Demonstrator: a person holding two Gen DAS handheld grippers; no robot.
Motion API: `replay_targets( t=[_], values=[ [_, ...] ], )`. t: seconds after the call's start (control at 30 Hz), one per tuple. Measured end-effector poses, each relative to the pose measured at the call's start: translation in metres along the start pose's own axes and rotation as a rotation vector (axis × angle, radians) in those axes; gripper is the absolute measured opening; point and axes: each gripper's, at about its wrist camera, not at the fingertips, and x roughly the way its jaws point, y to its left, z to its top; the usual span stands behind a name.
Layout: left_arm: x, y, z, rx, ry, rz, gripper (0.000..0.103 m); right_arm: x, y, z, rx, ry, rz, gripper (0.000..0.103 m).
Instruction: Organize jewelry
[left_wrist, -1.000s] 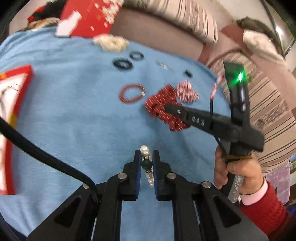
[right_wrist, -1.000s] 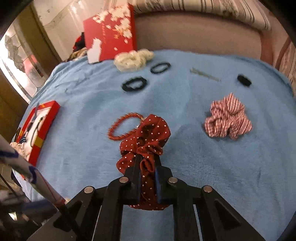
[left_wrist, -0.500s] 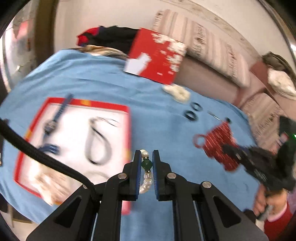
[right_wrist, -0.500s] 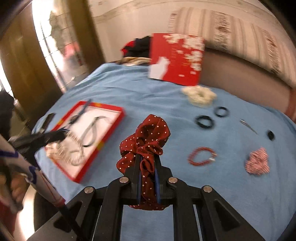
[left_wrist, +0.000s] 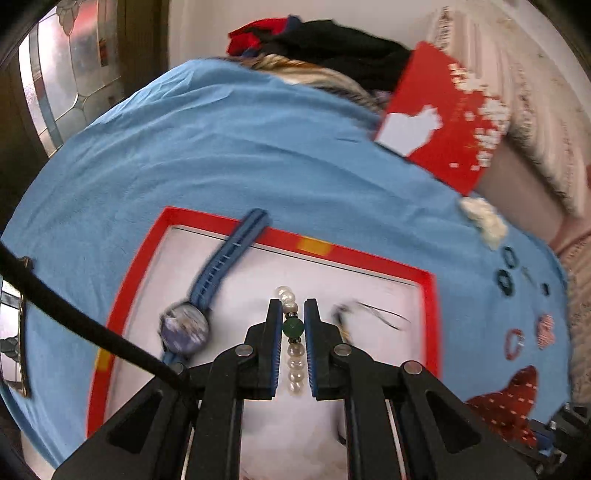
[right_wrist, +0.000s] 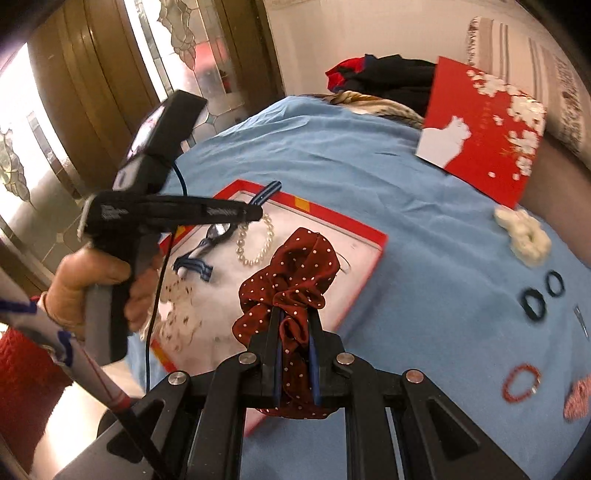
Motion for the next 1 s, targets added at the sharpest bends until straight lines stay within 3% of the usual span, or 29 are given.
replay_targets(
  t=[0.13,0.37,0.5,0.53,0.57,0.67,0.83,1.0],
  values=[
    [0.022,0.014,0.010,-0.004,0.020,0.044,0.011,0.033,-0.001,0.021,0.005,0.013,-0.029,0.012],
    [0.022,0.025,0.013,-0.023,0.008,0.035,0.012,0.090,-0.028,0.039,0.109,0.073,-0.076,0.012],
    [0.005,0.026,0.010,-0.039,-0.022,0.010,0.029,0.103,-0.038,0.041,0.124,0.089,-0.137,0.017],
    [-0.002,0.025,0.009,-0.045,-0.033,0.002,0.031,0.104,-0.040,0.042,0.126,0.091,-0.139,0.022],
    [-0.009,0.024,0.008,-0.053,-0.044,-0.003,0.031,0.102,-0.042,0.042,0.129,0.093,-0.137,0.034],
    [-0.035,0.020,0.003,-0.064,-0.080,-0.016,0.037,0.084,-0.043,0.045,0.130,0.054,-0.130,0.046],
    [-0.085,0.005,-0.019,-0.064,-0.163,0.001,0.049,0.041,-0.046,0.034,0.126,0.004,-0.133,0.050],
    [-0.122,-0.019,-0.054,-0.057,-0.209,0.025,0.055,0.001,-0.056,-0.008,0.147,-0.001,-0.158,0.050]
  ],
)
